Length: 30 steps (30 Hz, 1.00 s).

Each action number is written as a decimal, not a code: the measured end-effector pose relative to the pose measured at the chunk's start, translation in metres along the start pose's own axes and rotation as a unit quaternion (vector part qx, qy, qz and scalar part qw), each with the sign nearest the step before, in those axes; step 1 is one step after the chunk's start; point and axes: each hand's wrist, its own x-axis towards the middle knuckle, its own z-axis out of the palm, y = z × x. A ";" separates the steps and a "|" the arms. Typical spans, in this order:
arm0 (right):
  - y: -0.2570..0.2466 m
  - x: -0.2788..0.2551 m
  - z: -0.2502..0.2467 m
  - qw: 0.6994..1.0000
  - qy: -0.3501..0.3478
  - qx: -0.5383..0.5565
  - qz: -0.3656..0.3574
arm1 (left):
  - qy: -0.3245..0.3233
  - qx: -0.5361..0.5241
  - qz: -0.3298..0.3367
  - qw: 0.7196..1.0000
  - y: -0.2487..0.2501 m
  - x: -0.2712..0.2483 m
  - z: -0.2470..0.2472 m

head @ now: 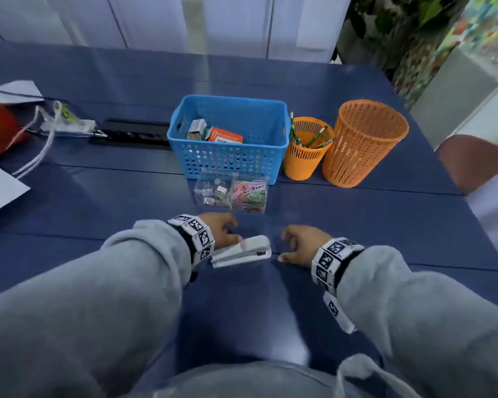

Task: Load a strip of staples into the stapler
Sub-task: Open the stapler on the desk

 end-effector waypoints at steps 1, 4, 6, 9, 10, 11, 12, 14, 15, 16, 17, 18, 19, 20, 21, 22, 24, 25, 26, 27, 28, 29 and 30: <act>-0.003 0.005 0.003 1.000 -0.007 -0.001 0.005 | -0.013 0.005 -0.002 1.000 0.002 0.001 0.004; -0.013 0.014 0.010 0.999 -0.018 -0.031 -0.005 | -0.020 0.032 0.015 0.999 0.007 0.005 0.016; -0.019 0.019 0.013 0.998 -0.022 -0.059 -0.024 | -0.026 0.052 0.038 0.998 0.008 0.008 0.020; -0.024 0.025 0.014 0.996 -0.022 -0.068 -0.048 | -0.007 0.062 0.071 0.995 0.009 0.009 0.020; -0.025 0.027 0.014 0.996 -0.024 -0.065 -0.050 | -0.001 0.060 0.077 0.995 0.009 0.009 0.020; -0.026 0.030 0.014 0.996 -0.027 -0.062 -0.051 | -0.001 0.058 0.083 0.995 0.009 0.009 0.021; -0.026 0.032 0.014 0.996 -0.027 -0.059 -0.053 | -0.004 0.059 0.087 0.994 0.010 0.008 0.021; -0.028 0.035 0.015 0.997 -0.027 -0.055 -0.054 | -0.006 0.058 0.098 0.993 0.010 0.007 0.022; -0.028 0.037 0.016 0.997 -0.025 -0.052 -0.055 | 0.000 0.056 0.104 0.993 0.010 0.007 0.022; -0.028 0.037 0.017 0.997 -0.021 -0.046 -0.056 | 0.005 0.051 0.106 0.993 0.011 0.006 0.021; -0.028 0.037 0.017 0.998 -0.015 -0.040 -0.055 | 0.011 0.043 0.106 0.993 0.011 0.005 0.018; -0.028 0.037 0.018 0.998 -0.010 -0.036 -0.053 | 0.017 0.034 0.106 0.994 0.012 0.002 0.014; -0.029 0.037 0.018 0.998 -0.006 -0.035 -0.052 | 0.026 0.020 0.107 0.994 0.011 -0.001 0.010; -0.029 0.036 0.019 0.998 -0.004 -0.039 -0.051 | 0.037 0.002 0.105 0.994 0.009 -0.006 0.004; -0.029 0.036 0.019 0.998 -0.004 -0.048 -0.049 | 0.048 -0.017 0.101 0.994 0.005 -0.011 -0.002; -0.029 0.034 0.018 0.997 -0.006 -0.057 -0.046 | 0.062 -0.037 0.096 0.993 0.001 -0.017 -0.008; -0.029 0.031 0.017 0.996 -0.007 -0.074 -0.042 | 0.090 -0.073 0.086 0.990 -0.012 -0.029 -0.018; -0.029 0.030 0.016 0.996 -0.008 -0.080 -0.039 | 0.102 -0.087 0.082 0.988 -0.020 -0.034 -0.021; -0.029 0.028 0.016 0.996 -0.010 -0.085 -0.036 | 0.111 -0.098 0.077 0.986 -0.027 -0.038 -0.024; -0.030 0.027 0.016 0.995 -0.013 -0.091 -0.033 | 0.117 -0.107 0.071 0.985 -0.035 -0.041 -0.026; -0.031 0.026 0.015 0.995 -0.015 -0.095 -0.031 | 0.120 -0.111 0.060 0.985 -0.044 -0.042 -0.026; -0.032 0.026 0.015 0.995 -0.017 -0.098 -0.028 | 0.123 -0.111 0.046 0.985 -0.053 -0.043 -0.026; -0.033 0.025 0.015 0.995 -0.017 -0.098 -0.025 | 0.127 -0.106 0.032 0.986 -0.062 -0.042 -0.025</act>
